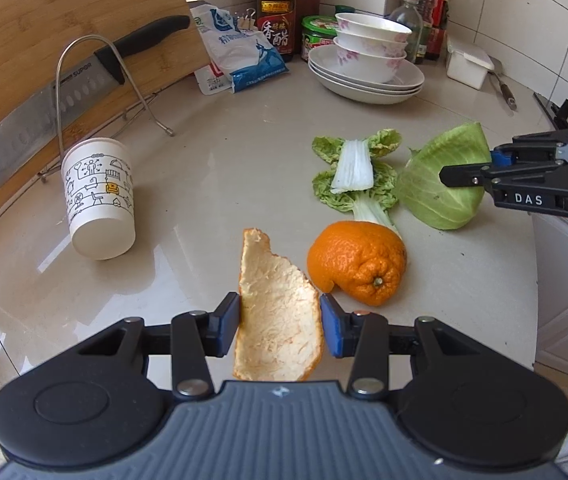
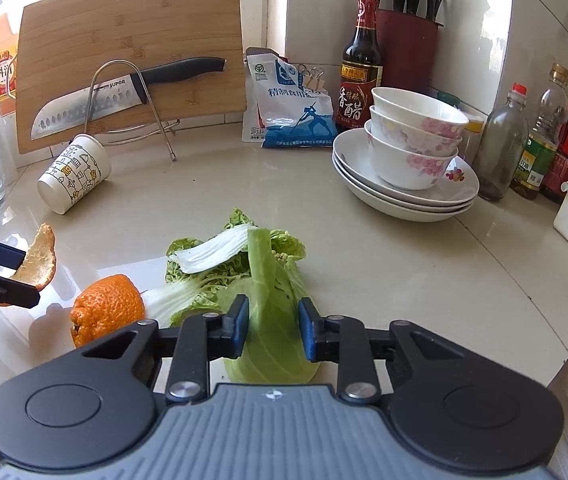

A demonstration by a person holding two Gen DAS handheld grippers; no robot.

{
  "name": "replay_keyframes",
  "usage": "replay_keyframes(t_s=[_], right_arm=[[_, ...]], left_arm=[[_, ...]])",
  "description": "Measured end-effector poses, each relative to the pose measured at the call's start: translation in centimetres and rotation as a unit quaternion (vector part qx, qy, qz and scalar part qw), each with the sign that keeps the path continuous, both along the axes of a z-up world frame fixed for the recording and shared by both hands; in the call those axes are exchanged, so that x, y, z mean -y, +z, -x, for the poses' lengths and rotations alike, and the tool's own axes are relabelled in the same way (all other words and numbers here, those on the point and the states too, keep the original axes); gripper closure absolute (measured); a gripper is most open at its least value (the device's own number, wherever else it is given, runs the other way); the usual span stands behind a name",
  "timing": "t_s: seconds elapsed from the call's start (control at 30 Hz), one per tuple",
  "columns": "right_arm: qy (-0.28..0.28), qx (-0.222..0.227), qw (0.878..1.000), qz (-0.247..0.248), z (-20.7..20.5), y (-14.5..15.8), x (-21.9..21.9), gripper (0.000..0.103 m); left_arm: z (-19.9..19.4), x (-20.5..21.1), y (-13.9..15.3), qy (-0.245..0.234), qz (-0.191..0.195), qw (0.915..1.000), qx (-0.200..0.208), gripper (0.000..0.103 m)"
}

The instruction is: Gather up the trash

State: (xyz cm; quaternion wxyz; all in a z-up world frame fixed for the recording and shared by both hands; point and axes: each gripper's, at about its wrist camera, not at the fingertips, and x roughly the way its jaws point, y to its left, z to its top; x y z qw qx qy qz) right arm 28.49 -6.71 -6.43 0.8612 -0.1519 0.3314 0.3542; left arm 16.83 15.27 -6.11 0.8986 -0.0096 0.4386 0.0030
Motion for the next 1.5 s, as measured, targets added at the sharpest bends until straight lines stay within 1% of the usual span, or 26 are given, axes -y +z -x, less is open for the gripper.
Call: replay_keyframes(t_s=[0.07, 0.2, 0.5, 0.63, 0.77, 0.93, 1.13, 1.23, 1.37, 1.5], right_arm=[[0.004, 0.002, 1.0, 0.001, 0.6, 0.5, 0.5, 0.079], [0.008, 0.011, 1.0, 0.01, 1.7, 0.9, 1.3, 0.094], [0.001, 0.027, 1.0, 0.013, 4.1, 2.3, 3.1, 0.095], [-0.007, 0.03, 1.0, 0.006, 5.2, 3.3, 4.3, 0.095], [-0.017, 0.034, 0.999, -0.001, 6.6, 4.2, 6.1, 0.095], [-0.046, 0.037, 0.998, -0.005, 8.5, 5.0, 9.3, 0.095], [-0.103, 0.032, 0.994, 0.002, 10.6, 4.6, 13.9, 0.095], [-0.136, 0.021, 0.99, 0.009, 11.2, 3.7, 16.4, 0.095], [-0.177, -0.005, 0.984, 0.014, 11.5, 1.4, 19.3, 0.095], [-0.203, -0.032, 0.979, 0.017, 11.2, -1.2, 21.3, 0.095]], left_arm=[[0.1, 0.3, 0.3, -0.016, -0.003, 0.9999, -0.004, 0.061], [0.3, 1.4, 0.8, -0.049, -0.016, 0.9986, -0.01, 0.061], [0.3, 3.5, 1.6, -0.1, -0.019, 0.9948, -0.011, 0.061], [0.5, 4.7, 2.4, -0.125, -0.019, 0.992, -0.009, 0.061], [0.6, 6.5, 3.1, -0.157, -0.021, 0.9874, -0.007, 0.061], [0.6, 9.7, 3.8, -0.206, -0.016, 0.9784, -0.003, 0.061], [0.2, 14.2, 3.8, -0.269, -0.005, 0.9631, -0.002, 0.061], [-0.1, 16.7, 3.7, -0.3, 0.0, 0.954, -0.002, 0.061], [-0.4, 19.7, 3.4, -0.335, 0.006, 0.9422, -0.004, 0.061], [-0.6, 22.2, 3.0, -0.359, 0.009, 0.9333, -0.006, 0.061]])
